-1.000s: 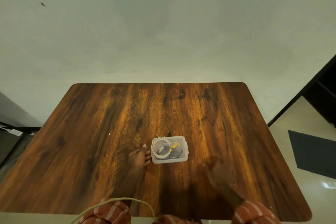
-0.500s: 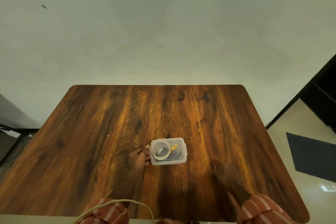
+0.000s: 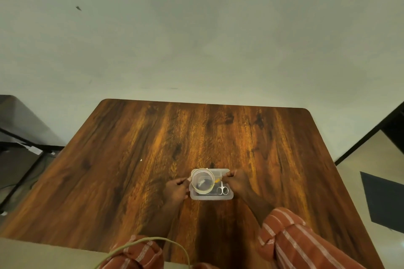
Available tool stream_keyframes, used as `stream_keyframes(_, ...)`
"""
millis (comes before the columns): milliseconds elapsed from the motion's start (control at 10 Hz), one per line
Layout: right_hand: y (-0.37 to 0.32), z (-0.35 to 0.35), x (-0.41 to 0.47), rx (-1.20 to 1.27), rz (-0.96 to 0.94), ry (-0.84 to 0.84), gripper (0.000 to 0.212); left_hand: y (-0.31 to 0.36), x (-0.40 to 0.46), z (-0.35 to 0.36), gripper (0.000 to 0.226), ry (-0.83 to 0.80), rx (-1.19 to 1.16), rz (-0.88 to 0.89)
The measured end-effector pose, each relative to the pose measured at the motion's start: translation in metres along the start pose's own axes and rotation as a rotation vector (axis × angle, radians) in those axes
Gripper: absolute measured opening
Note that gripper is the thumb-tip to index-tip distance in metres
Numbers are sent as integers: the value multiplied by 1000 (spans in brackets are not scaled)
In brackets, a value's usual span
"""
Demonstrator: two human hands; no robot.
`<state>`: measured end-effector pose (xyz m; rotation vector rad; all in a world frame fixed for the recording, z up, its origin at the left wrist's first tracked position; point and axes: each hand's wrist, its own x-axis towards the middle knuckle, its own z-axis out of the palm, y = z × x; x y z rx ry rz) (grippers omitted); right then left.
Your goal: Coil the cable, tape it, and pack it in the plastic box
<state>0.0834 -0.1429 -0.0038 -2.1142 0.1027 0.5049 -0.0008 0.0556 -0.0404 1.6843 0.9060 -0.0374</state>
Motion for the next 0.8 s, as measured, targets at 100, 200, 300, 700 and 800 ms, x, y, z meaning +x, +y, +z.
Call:
stream_keyframes(100, 7, 9, 0, -17, 25, 23, 33, 0, -2, -1, 22, 4, 27, 0)
stream_keyframes(200, 9, 15, -8, 14, 59, 146, 3, 3, -4, -1, 23, 25, 3, -6)
stream_keyframes(300, 14, 18, -21, 71, 80, 303, 10, 6, -9, -1, 25, 61, -21, -62)
stream_keyframes(700, 11, 3, -32, 358, 211, 99, 16, -21, 36, 11, 76, 2, 11, -102)
stream_keyframes(800, -8, -29, -48, 280, 151, 110, 23, 28, 0, -3, 56, 50, 175, 32)
